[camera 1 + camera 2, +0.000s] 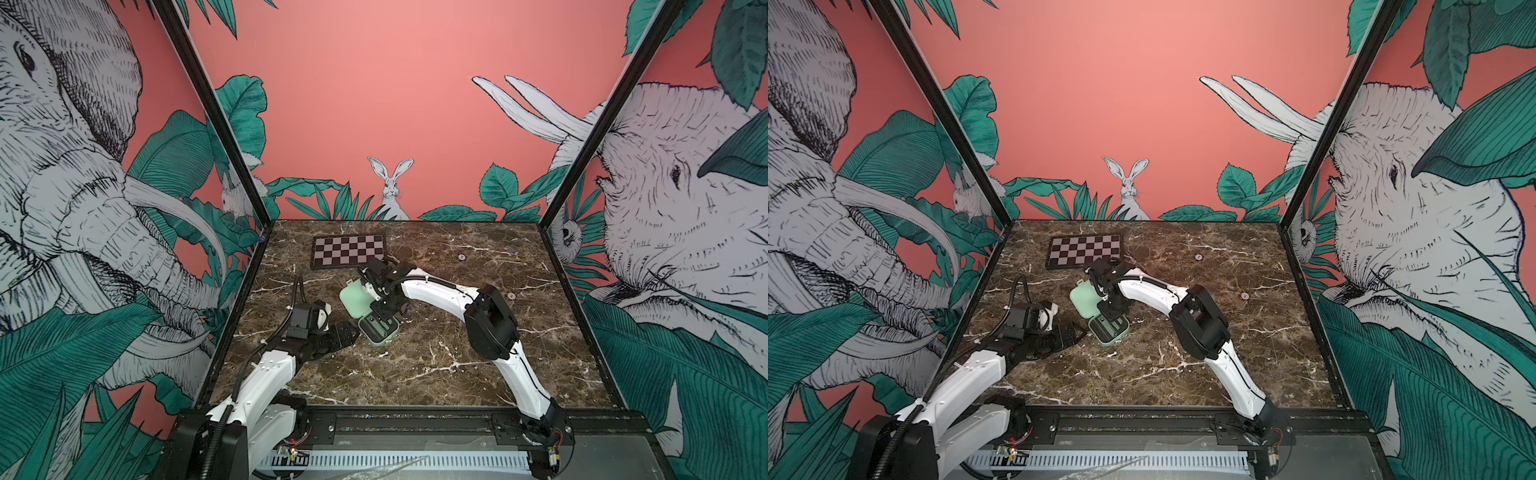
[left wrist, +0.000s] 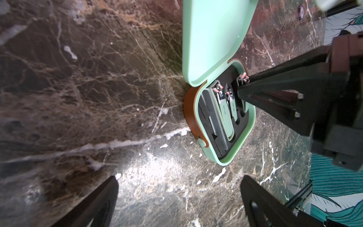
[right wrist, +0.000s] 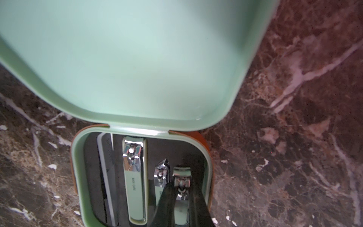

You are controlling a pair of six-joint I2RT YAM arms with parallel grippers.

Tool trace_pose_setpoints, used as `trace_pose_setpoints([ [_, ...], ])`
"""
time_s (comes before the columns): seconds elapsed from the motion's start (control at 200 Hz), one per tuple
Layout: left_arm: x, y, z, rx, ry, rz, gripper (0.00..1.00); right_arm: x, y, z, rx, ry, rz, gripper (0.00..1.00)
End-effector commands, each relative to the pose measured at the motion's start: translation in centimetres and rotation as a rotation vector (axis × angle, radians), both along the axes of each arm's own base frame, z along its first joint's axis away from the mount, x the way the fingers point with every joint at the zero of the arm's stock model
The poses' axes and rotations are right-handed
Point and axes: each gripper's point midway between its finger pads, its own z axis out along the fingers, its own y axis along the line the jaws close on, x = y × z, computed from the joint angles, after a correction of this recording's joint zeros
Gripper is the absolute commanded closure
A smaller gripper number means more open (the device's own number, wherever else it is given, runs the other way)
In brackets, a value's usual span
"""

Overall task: Organize nail clipper sets
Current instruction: Place the nail clipper in the storage box.

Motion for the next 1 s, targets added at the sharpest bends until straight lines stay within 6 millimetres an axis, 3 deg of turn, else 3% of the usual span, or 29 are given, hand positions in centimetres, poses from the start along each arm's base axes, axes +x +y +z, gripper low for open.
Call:
trace_pose_setpoints([
  [0.0, 0.1, 0.2, 0.0, 0.001, -0.008, 0.012, 0.01, -0.3, -0.2, -0.9, -0.022, 0.003, -0.012, 0.90],
  [0.23, 0.2, 0.2, 0.1, 0.000, -0.010, 0.011, 0.01, -0.5, -0.5, -1.5, -0.034, 0.010, -0.018, 0.89],
  [0.345, 0.2, 0.1, 0.1, -0.001, -0.010, 0.009, 0.01, -0.4, -0.7, -1.5, -0.040, 0.005, -0.023, 0.85],
  [0.695, 0.2, 0.1, 0.2, -0.005, -0.011, 0.009, 0.01, 1.0, -0.2, 2.4, 0.003, -0.077, -0.062, 0.66],
  [0.92, 0.2, 0.1, 0.3, -0.004, -0.014, 0.011, 0.01, 1.2, -0.5, 3.5, 0.000, -0.100, -0.076, 0.64],
  [0.995, 0.1, 0.1, 0.2, -0.003, -0.012, 0.009, 0.01, 1.3, -0.6, 3.4, -0.003, -0.101, -0.079, 0.71],
])
